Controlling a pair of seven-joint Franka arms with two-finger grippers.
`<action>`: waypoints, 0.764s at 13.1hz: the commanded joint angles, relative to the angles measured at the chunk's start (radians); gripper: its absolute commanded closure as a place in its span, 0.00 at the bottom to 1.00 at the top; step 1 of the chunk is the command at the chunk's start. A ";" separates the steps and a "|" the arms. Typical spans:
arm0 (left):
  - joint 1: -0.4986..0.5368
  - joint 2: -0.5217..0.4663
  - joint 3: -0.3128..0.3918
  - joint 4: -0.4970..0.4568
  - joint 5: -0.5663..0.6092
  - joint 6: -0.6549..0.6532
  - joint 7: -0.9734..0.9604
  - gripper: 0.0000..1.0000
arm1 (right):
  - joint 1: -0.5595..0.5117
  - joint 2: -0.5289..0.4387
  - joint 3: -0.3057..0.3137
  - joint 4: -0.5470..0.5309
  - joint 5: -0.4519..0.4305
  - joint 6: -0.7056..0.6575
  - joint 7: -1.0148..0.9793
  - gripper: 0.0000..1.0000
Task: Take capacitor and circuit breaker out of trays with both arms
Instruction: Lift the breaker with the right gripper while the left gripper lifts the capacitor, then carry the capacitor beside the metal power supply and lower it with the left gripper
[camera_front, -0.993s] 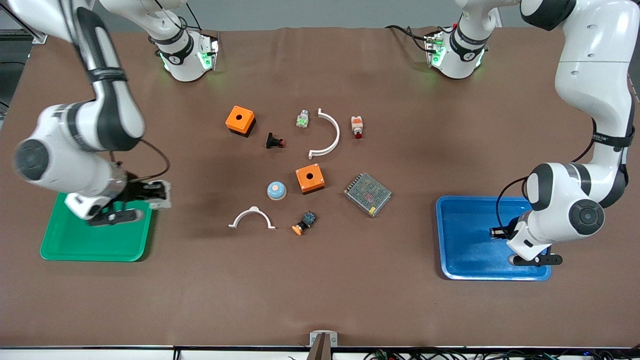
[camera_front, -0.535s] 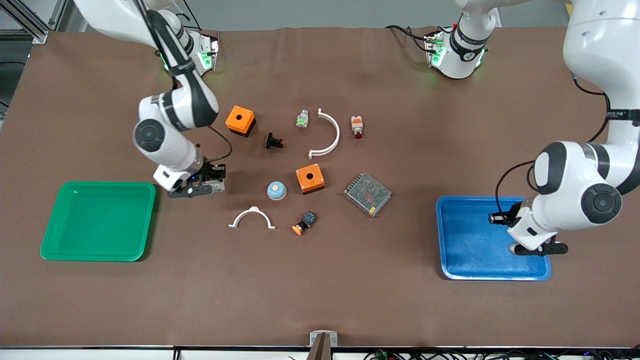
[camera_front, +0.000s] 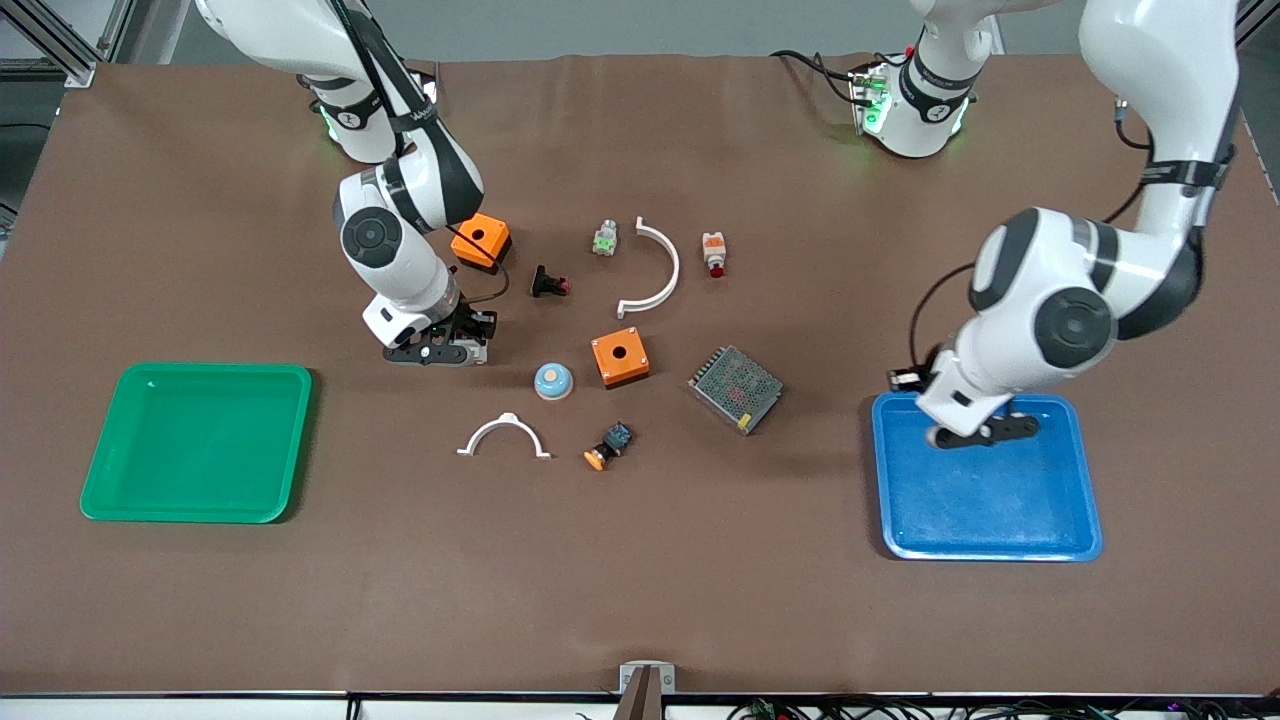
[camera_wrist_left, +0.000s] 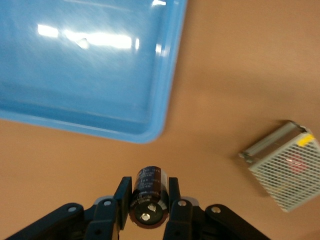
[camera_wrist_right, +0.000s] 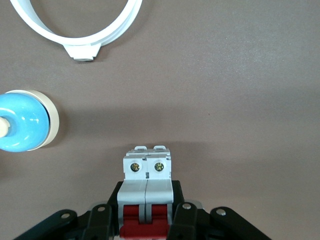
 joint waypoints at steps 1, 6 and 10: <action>-0.013 -0.015 -0.086 -0.062 -0.010 0.078 -0.212 1.00 | 0.015 -0.018 -0.014 -0.045 -0.026 0.049 0.015 0.99; -0.154 0.063 -0.089 -0.036 0.004 0.172 -0.498 1.00 | 0.014 0.021 -0.014 -0.051 -0.068 0.092 0.013 0.97; -0.264 0.112 -0.089 -0.014 0.004 0.177 -0.666 1.00 | 0.001 0.045 -0.015 -0.044 -0.068 0.103 0.013 0.00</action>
